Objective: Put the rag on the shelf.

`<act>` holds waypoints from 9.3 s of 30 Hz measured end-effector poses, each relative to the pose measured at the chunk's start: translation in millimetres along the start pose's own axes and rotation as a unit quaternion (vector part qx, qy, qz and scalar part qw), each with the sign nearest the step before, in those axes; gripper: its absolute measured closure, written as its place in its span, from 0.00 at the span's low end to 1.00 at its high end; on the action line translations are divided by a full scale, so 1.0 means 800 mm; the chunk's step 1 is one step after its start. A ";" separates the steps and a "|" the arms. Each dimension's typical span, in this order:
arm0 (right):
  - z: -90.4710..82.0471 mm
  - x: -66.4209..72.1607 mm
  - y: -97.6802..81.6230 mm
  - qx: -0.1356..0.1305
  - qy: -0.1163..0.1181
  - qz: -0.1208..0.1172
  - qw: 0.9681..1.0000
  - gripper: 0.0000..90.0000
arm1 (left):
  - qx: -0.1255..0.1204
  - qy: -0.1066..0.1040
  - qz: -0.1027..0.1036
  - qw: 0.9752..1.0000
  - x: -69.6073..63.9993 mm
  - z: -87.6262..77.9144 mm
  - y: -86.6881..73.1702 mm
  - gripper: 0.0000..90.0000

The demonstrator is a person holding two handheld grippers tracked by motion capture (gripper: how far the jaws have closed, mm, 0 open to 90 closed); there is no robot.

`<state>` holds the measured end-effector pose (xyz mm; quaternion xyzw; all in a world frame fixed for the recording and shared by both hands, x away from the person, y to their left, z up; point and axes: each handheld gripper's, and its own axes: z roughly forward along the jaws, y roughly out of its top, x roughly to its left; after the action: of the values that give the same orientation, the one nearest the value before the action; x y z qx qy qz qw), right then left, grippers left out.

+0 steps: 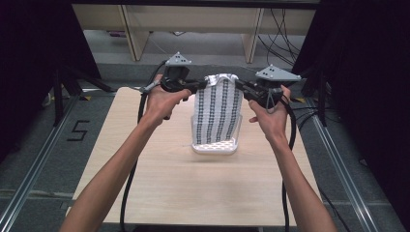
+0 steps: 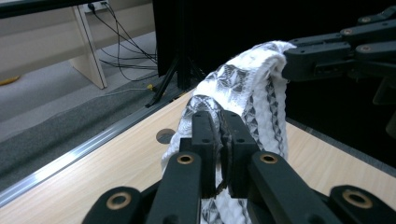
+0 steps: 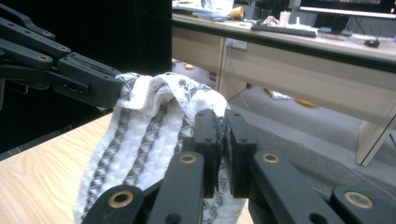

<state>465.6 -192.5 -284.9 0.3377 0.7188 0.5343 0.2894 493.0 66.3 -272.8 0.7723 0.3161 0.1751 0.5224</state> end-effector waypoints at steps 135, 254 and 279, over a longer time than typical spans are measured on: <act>-0.005 0.029 -0.043 0.103 0.045 0.024 0.993 0.46 | 0.040 -0.045 -0.006 0.998 -0.031 -0.044 -0.080 0.34; -0.070 0.102 -0.172 0.118 0.125 0.071 0.983 0.29 | 0.068 -0.074 -0.030 0.995 -0.068 -0.112 -0.280 0.21; -0.075 0.110 -0.205 0.126 0.138 0.062 0.980 0.29 | 0.093 -0.078 -0.039 0.992 -0.073 -0.114 -0.314 0.21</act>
<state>337.1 -190.1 -431.7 0.3381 0.7913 0.4977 0.1087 318.5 154.7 -464.3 0.8159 0.3190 0.0640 0.4779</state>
